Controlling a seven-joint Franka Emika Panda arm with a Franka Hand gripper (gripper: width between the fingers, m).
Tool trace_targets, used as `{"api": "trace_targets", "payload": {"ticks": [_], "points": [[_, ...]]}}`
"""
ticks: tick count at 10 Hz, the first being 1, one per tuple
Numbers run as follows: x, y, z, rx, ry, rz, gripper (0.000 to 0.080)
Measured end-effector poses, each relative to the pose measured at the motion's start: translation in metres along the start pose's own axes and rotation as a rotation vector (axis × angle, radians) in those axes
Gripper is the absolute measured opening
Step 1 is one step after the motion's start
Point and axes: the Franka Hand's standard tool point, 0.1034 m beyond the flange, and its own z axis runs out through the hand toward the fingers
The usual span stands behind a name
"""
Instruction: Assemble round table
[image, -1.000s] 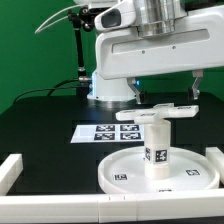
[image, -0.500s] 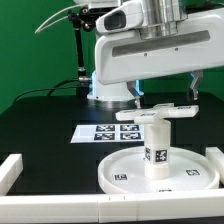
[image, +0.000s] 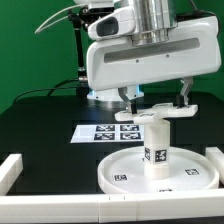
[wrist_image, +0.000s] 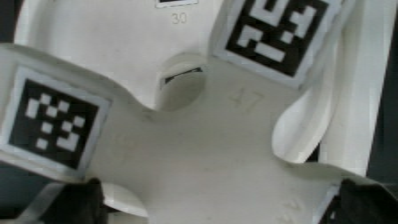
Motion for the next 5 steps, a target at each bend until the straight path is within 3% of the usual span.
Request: {"api": "trace_targets", "payload": {"ticks": [5], "points": [[-0.0009, -0.0012, -0.0005, 0.008, -0.025, -0.081, 0.0649]]}}
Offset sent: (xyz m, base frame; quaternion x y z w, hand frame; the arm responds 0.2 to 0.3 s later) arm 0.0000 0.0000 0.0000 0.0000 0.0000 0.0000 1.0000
